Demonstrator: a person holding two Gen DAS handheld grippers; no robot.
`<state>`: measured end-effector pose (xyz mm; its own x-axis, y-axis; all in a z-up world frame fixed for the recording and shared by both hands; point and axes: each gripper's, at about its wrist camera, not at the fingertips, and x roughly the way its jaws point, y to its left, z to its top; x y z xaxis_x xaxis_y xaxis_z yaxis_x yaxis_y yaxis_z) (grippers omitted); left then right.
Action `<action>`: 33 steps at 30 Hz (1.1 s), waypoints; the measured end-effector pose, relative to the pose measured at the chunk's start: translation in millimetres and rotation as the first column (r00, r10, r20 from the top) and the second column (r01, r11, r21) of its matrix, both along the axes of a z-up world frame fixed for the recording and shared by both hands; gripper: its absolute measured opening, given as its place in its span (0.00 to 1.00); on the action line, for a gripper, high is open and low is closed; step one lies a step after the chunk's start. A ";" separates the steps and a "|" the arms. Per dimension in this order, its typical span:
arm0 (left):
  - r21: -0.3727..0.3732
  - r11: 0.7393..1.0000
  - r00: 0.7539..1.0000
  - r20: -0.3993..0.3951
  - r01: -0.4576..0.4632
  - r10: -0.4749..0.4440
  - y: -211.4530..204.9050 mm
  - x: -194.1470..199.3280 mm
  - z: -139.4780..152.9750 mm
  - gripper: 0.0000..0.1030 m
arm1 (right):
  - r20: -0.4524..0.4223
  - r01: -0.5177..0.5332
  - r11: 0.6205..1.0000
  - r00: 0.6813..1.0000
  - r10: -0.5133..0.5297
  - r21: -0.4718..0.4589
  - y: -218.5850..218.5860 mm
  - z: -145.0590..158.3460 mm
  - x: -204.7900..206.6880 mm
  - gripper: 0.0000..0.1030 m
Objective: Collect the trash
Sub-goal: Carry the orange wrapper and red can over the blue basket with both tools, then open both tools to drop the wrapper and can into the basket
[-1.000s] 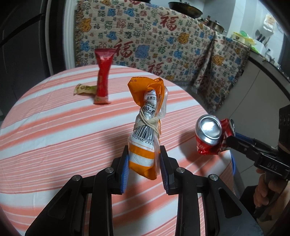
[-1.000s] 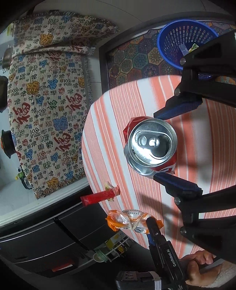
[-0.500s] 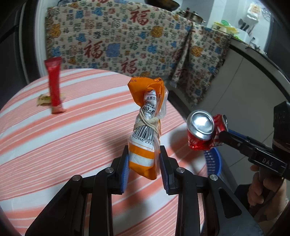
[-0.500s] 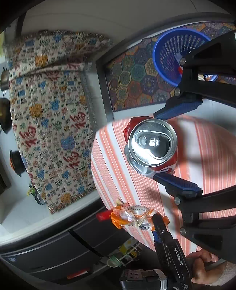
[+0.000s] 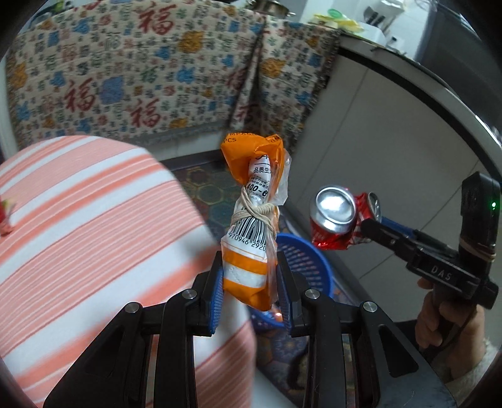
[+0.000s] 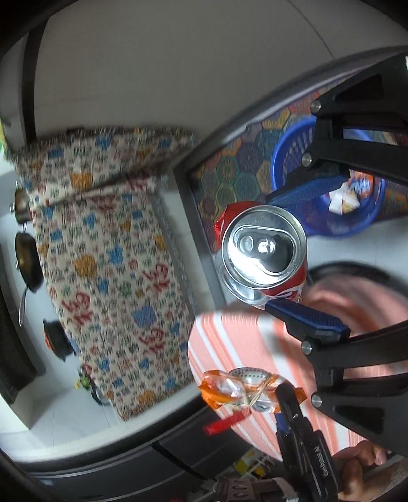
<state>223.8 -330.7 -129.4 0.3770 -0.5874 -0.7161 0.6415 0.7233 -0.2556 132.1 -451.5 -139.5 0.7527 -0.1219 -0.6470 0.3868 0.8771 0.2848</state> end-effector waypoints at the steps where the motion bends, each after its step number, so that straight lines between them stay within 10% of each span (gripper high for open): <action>1: 0.000 1.000 1.000 -0.004 0.015 -0.015 -11.0 -1.8 -1.6 0.29 | -0.008 0.011 1.000 1.000 -0.011 -0.003 -5.9 -2.7 -4.1 0.60; 28: 0.042 0.995 0.985 -0.150 0.089 -0.082 -137.2 8.1 -95.3 0.31 | -0.183 0.142 0.990 0.973 -0.139 0.003 -97.0 -104.5 -39.5 0.60; 33: 0.033 0.997 0.982 -0.180 0.070 -0.063 -147.6 23.6 -111.9 0.67 | -0.162 0.143 0.989 0.978 -0.135 0.041 -110.3 -124.5 -33.7 0.72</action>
<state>247.3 -478.3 -241.3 0.2018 -0.5774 -0.7911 0.6353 0.6919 -0.3429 98.3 -561.8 -264.0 0.6182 -0.1811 -0.7649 0.5477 0.7973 0.2538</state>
